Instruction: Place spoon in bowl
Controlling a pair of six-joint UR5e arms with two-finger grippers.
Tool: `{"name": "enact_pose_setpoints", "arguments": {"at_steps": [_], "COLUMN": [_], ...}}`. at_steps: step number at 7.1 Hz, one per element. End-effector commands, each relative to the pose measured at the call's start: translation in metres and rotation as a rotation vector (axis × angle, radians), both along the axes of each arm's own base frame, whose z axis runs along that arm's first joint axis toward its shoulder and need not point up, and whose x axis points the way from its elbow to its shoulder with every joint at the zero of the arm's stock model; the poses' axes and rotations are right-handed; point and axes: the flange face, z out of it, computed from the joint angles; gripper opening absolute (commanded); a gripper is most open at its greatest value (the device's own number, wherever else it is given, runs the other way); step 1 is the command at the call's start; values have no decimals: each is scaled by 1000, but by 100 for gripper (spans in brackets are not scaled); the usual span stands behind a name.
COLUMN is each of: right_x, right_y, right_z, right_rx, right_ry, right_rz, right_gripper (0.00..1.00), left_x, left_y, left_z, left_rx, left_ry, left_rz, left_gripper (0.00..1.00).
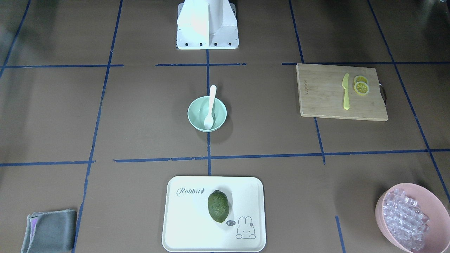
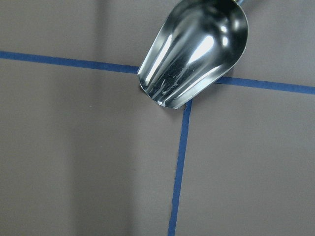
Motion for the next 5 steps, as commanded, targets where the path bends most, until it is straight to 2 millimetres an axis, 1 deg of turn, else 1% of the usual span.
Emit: {"name": "enact_pose_setpoints", "arguments": {"at_steps": [1,2,5], "right_x": [0,0,0], "right_y": [1,0,1], "right_z": [-2,-2,-1], "right_rx": [3,5,3], "right_ry": [0,1,1], "right_rz": [0,0,0], "right_gripper": [100,100,100], "left_x": [0,0,0], "left_y": [-1,-4,-3], "left_z": [4,-3,-4], "left_rx": [-3,9,8], "left_ry": [0,0,0], "left_rz": [0,0,0], "left_gripper": [100,100,100]}}
